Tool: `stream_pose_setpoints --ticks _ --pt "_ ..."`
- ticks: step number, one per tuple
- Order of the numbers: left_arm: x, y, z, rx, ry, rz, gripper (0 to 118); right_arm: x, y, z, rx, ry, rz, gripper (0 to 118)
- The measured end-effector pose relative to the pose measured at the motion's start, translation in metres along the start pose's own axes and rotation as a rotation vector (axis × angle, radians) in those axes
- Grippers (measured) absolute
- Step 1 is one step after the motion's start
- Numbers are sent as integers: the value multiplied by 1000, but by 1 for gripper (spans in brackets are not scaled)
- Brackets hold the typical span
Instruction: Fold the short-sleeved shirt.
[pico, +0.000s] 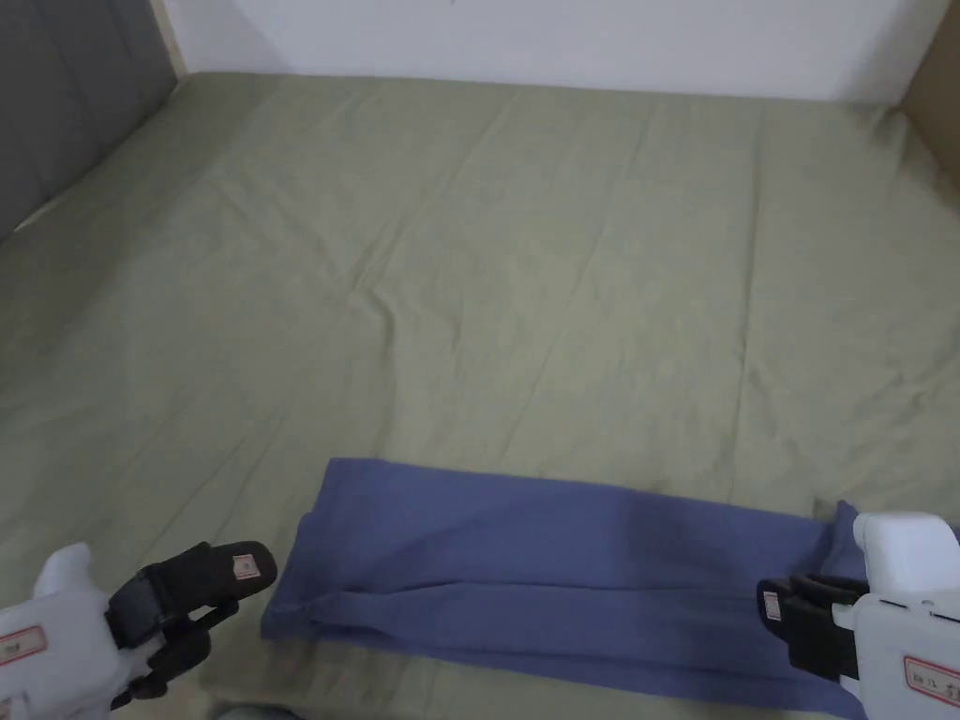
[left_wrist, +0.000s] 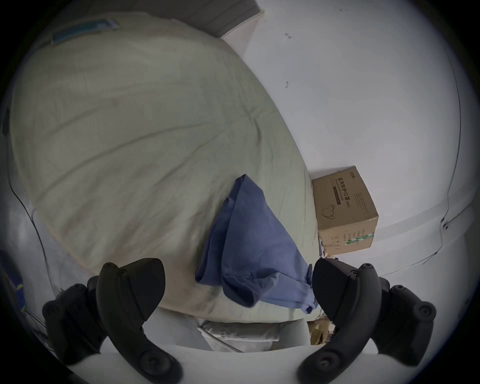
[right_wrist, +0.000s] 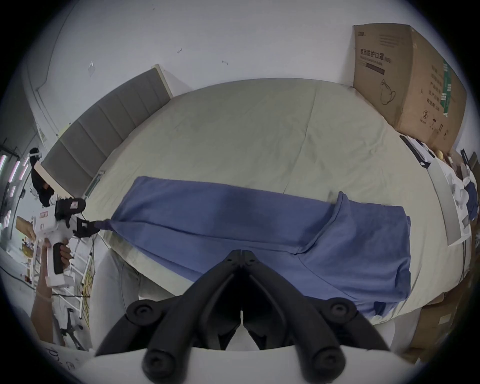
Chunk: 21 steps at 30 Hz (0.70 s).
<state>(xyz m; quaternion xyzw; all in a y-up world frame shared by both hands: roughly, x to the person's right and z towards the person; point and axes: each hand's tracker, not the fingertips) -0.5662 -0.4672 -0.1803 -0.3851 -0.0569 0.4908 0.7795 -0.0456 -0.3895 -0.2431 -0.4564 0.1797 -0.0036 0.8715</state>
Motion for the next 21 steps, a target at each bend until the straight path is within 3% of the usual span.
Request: stream_pose_setpoints --ticks 4,6,7,13,14,15,16,17,19,21 --pt "-3 8 -34 -128 -70 20 114 -2 0 -3 -23 -10 0 0" --pt "-5 11 -54 -207 -40 -14 114 -3 1 -5 -30 -7 -8 0" --pt "-1 12 -59 -204 18 -46 114 -5 1 -4 -34 -6 -10 0" --pt "-7 27 -74 -234 -85 -49 111 -11 0 -10 -42 6 -7 0" --pt "-7 29 -71 -231 -97 -38 105 -12 1 -11 -46 6 -7 0" --pt "-7 31 -66 -221 -97 -45 75 -13 1 -12 -50 8 -7 0" --pt "-7 32 -61 -182 -31 -64 26 -14 1 -12 -49 11 -9 0" --pt "-7 32 -62 -159 57 -78 5 -14 0 -12 -48 14 -14 0" --pt "-19 32 -69 -241 -23 15 5 -13 -1 -14 -52 26 -25 0" --pt "-13 31 -65 -211 -3 9 5 -10 -2 -13 -54 27 -38 0"
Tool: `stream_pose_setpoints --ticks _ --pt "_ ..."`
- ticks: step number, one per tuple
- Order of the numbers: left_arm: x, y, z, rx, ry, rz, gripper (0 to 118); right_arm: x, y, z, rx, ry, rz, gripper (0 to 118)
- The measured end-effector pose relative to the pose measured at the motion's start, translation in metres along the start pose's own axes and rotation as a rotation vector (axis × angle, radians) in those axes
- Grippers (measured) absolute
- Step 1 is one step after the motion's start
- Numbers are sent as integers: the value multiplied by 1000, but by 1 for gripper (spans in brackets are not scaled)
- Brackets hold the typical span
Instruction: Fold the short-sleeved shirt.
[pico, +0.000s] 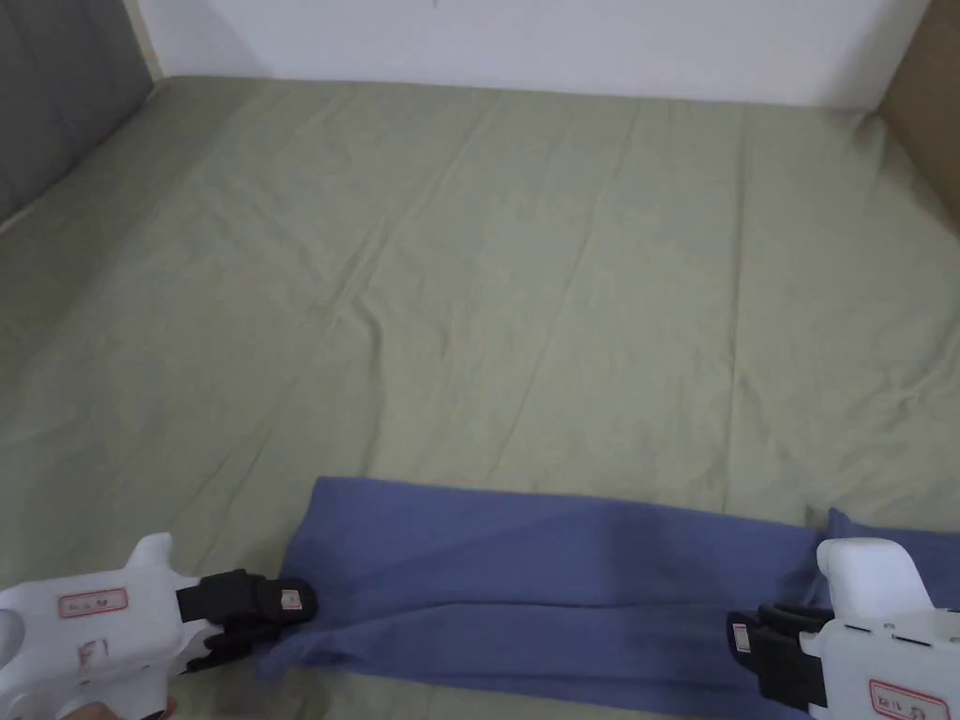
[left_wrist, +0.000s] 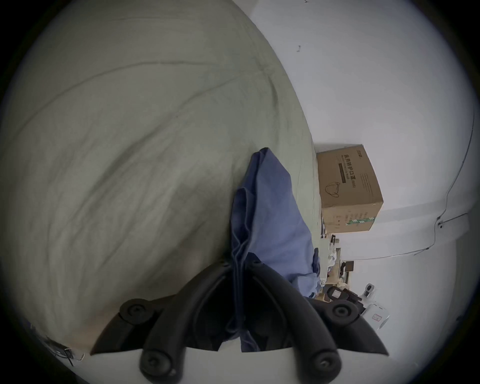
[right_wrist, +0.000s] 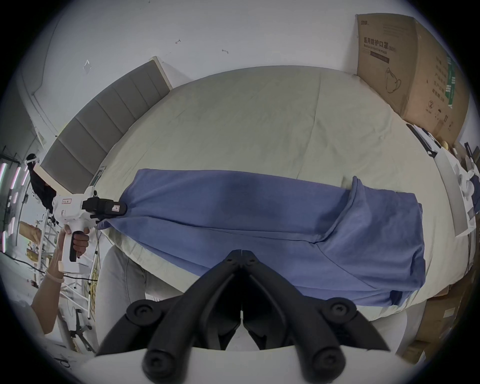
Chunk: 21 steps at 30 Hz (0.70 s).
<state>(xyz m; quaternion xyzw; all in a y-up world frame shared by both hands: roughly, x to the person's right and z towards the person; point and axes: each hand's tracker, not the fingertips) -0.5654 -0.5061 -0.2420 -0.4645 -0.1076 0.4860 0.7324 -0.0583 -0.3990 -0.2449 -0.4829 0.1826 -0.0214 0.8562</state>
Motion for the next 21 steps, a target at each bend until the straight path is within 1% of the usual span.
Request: stream_pose_setpoints --ticks 4,8,10,12,14,16,18,21 --pt "24 -1 8 24 28 -48 5 14 -6 8 16 -1 -37 0" --pt "67 -7 17 83 90 -111 5 35 -14 15 21 1 -121 0" --pt "101 -13 19 100 119 -204 5 45 -20 23 41 11 -165 0" --pt "135 -20 18 100 153 -308 5 56 -24 29 57 44 -214 0" --pt "172 -28 12 111 194 -400 5 65 -29 35 64 35 -217 0" --pt "211 -39 -3 125 217 -541 5 72 -33 39 78 0 -204 0" --pt "246 -52 -25 107 232 -643 5 80 -38 43 85 -13 -203 0" --pt "286 -75 -73 8 174 -759 5 93 -46 50 102 -4 -238 0"
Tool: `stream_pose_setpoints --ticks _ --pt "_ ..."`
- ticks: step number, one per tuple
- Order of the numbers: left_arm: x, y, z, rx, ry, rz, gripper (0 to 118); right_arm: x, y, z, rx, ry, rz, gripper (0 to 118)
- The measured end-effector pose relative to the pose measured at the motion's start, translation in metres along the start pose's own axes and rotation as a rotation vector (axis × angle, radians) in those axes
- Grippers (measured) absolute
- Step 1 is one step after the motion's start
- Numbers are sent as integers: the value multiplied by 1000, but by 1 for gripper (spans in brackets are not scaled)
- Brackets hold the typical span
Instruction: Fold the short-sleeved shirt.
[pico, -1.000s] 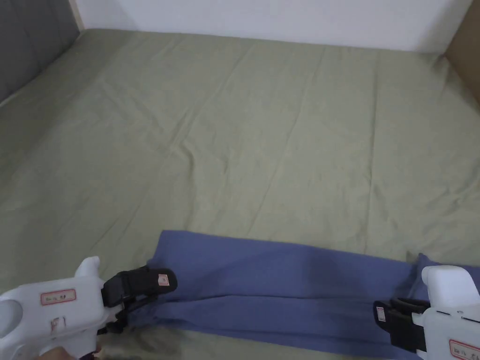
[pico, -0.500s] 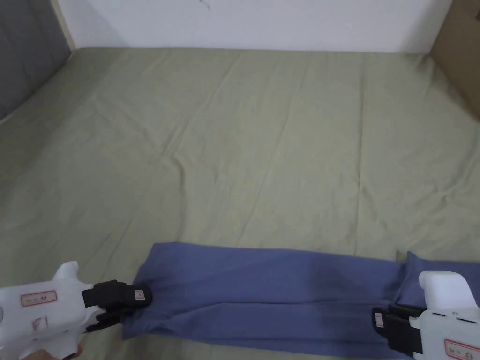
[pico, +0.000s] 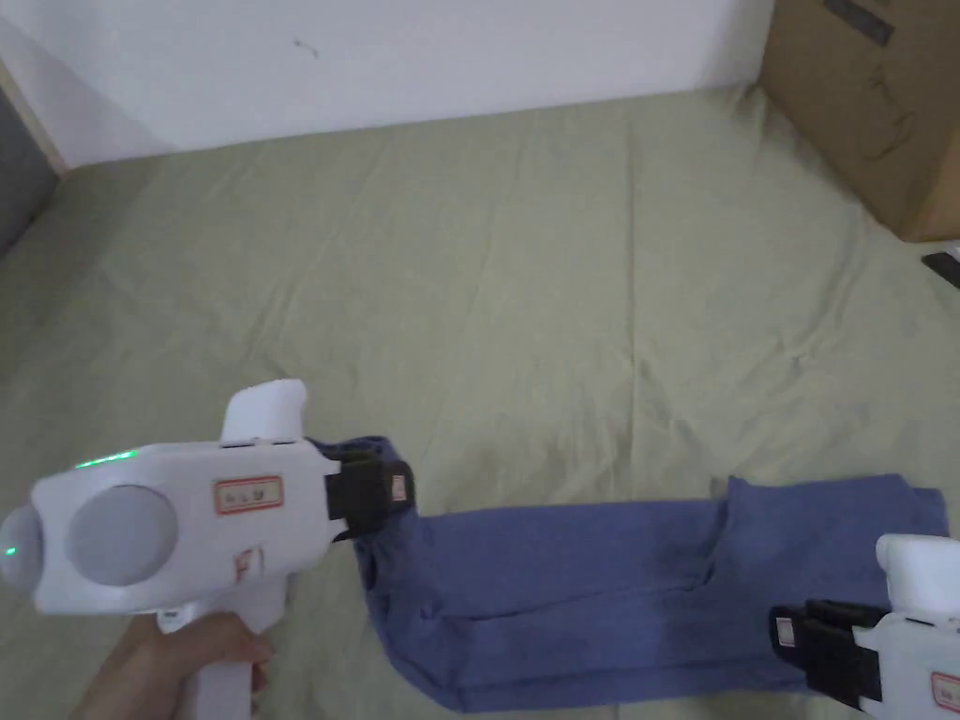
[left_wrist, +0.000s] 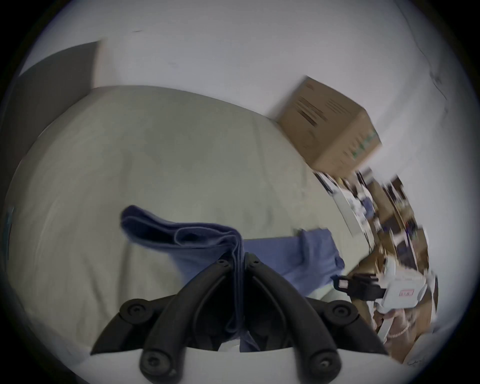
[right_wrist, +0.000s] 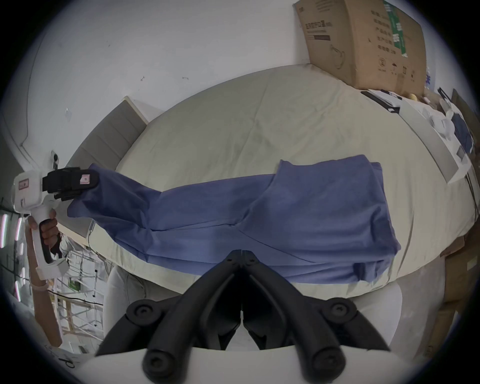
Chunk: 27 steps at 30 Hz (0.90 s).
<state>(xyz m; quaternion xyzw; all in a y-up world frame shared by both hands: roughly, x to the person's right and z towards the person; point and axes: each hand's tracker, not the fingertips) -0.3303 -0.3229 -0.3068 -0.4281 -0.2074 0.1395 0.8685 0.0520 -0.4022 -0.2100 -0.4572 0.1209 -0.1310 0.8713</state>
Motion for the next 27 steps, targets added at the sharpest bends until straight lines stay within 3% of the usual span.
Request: stream_pose_setpoints --ticks 6,11,13,14,16,17,18,23,24,25,27 --pt "76 -21 -102 -218 -42 -283 5 26 -9 9 21 -7 -78 0" --pt "87 -47 -152 -350 -31 -294 5 40 -11 16 52 -14 -137 0" --pt "84 -51 -158 -357 -37 -260 11 43 -10 17 58 -8 -148 0" --pt "80 -52 -158 -357 -53 -236 24 43 -10 17 58 -8 -148 0" --pt "72 -51 -158 -385 -95 -191 81 43 -10 15 53 -12 -139 0" --pt "70 -50 -156 -391 -82 -181 98 43 -10 14 50 -14 -137 0" --pt "72 -45 -151 -377 -69 -163 102 42 -11 13 46 -15 -134 0" --pt "49 -21 -107 -172 -48 -59 97 39 -14 8 40 0 -151 0" --pt "40 -16 -101 -174 -57 -25 82 37 -14 6 39 4 -152 0" --pt "32 -12 -94 -153 -62 16 60 35 -13 5 36 9 -148 0" --pt "23 -12 -88 -130 -33 22 6 30 -13 3 34 13 -133 0"
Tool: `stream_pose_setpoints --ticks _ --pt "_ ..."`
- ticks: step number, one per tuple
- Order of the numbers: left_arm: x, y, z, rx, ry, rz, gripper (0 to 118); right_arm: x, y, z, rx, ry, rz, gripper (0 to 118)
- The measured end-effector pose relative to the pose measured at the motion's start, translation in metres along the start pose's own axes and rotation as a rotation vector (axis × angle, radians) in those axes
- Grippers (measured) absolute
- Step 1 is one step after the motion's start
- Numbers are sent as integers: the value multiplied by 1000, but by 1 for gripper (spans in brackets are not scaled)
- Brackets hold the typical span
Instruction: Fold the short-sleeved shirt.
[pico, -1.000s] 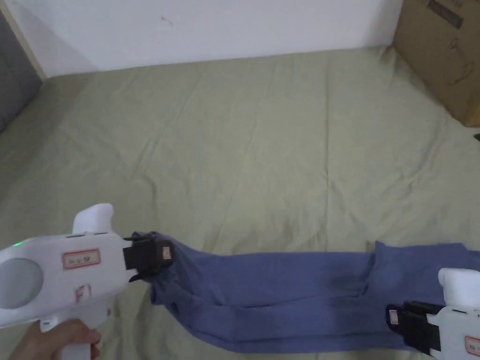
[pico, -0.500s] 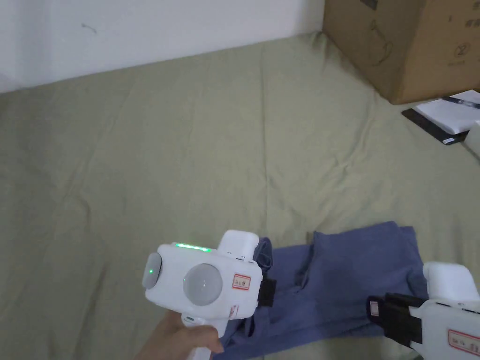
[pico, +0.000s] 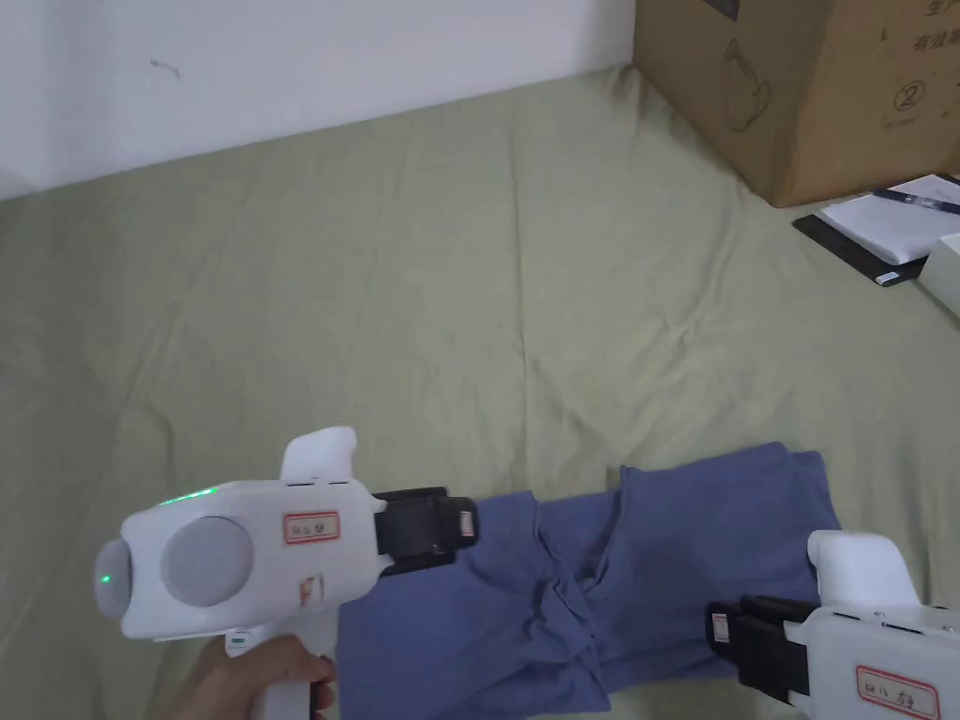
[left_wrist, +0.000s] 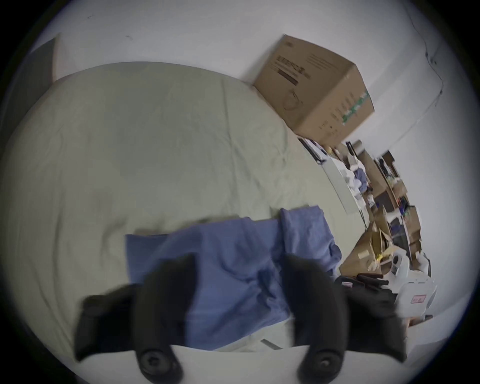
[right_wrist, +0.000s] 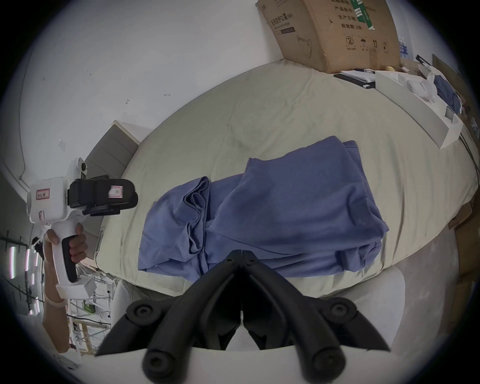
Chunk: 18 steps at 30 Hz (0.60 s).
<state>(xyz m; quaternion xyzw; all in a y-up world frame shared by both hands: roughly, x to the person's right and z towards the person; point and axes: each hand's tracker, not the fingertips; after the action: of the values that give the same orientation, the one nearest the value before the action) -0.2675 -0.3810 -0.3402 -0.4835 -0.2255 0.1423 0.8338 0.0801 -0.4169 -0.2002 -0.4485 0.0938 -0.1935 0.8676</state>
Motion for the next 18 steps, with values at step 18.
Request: stream_pose_setpoints --ticks 18 --pt "55 -70 -111 -289 -26 -94 5 -5 7 -3 0 2 12 0"
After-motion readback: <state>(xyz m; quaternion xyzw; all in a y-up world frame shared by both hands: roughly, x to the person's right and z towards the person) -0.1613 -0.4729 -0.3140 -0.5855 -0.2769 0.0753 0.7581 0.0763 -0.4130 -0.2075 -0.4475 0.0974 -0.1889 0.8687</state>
